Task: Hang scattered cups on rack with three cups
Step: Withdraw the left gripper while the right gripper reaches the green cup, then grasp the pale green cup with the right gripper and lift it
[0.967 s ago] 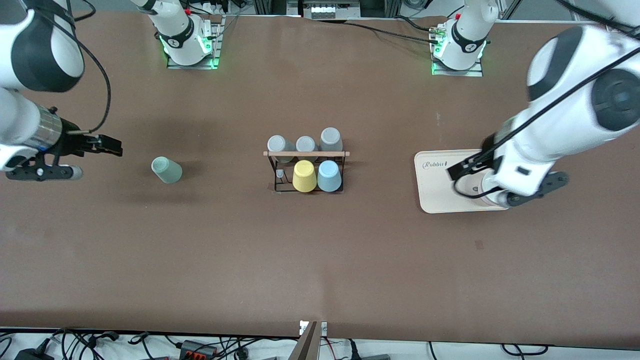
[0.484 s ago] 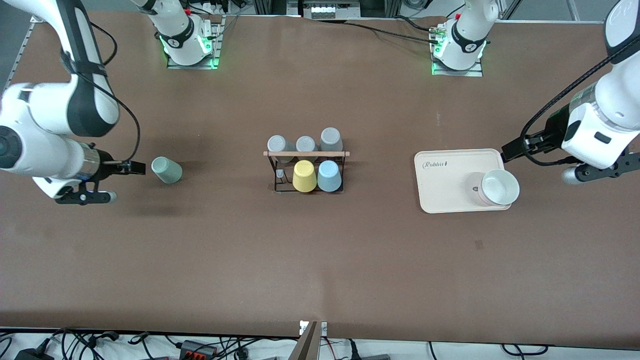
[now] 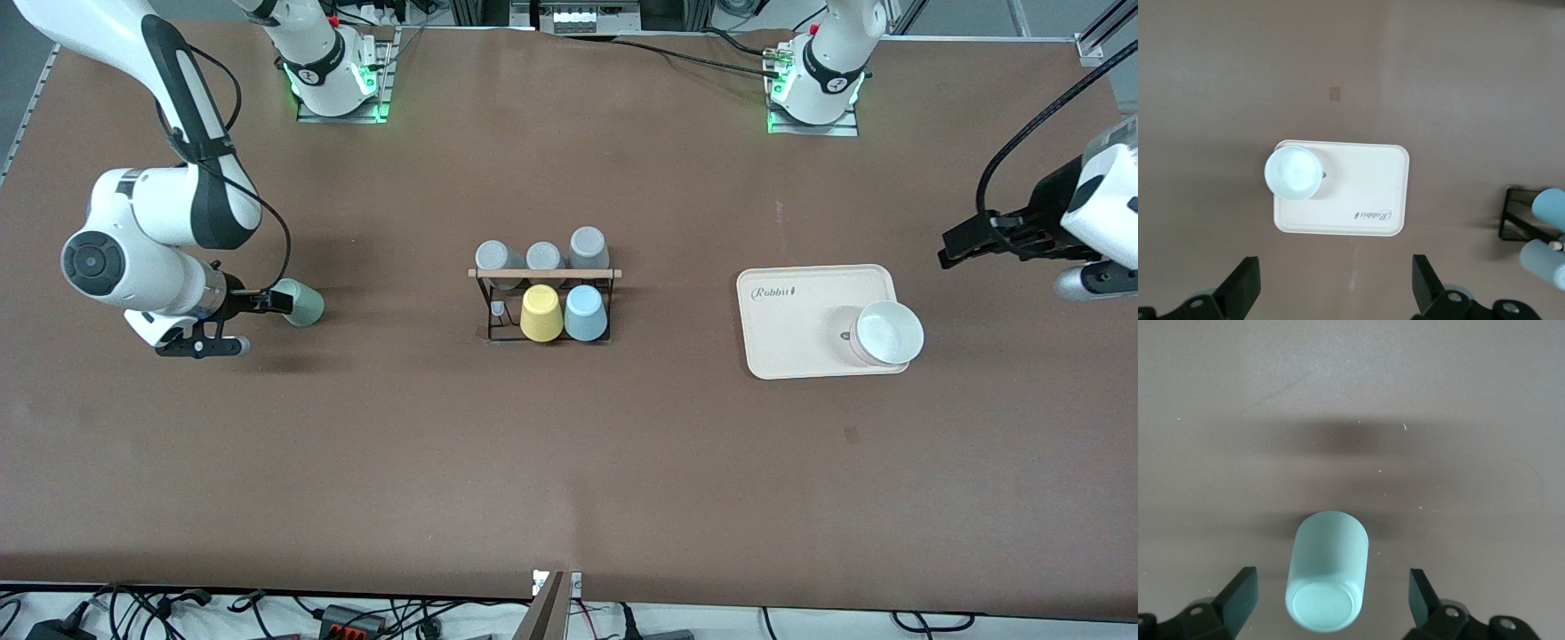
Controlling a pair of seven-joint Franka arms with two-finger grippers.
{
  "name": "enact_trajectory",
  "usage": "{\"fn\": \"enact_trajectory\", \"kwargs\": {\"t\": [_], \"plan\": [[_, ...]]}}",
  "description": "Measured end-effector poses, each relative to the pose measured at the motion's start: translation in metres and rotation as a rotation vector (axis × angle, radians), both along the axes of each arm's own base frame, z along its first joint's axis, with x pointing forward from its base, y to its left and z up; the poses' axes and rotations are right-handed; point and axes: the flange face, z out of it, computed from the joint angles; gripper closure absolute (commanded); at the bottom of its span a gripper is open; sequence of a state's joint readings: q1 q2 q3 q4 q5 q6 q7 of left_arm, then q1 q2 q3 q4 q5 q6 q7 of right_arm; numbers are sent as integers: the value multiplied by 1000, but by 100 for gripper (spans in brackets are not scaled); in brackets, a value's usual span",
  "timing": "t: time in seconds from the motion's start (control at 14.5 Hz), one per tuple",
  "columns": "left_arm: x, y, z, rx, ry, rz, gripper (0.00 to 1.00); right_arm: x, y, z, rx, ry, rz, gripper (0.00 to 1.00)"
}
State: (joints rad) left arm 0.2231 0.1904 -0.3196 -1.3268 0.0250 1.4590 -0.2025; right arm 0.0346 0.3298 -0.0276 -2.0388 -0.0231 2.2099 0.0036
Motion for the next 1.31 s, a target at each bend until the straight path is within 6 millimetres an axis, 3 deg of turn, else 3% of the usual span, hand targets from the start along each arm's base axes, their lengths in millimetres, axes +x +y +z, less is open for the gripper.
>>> {"fn": "enact_trajectory", "kwargs": {"t": [0.41, 0.76, 1.04, 1.11, 1.31], "plan": [[-33, 11, 12, 47, -10, -56, 0, -19, 5, -24, -9, 11, -57, 0], [-69, 13, 7, 58, -34, -52, 0, -30, 15, -36, -11, 33, -39, 0], [-72, 24, 5, 32, -41, -67, 0, -37, 15, -44, -12, 50, -37, 0], [-71, 27, 6, 30, -47, -70, 0, -38, 15, -47, -12, 54, -38, 8], [-69, 30, 16, 29, -61, -68, 0, -38, 14, -52, -13, 56, -41, 48]]}}
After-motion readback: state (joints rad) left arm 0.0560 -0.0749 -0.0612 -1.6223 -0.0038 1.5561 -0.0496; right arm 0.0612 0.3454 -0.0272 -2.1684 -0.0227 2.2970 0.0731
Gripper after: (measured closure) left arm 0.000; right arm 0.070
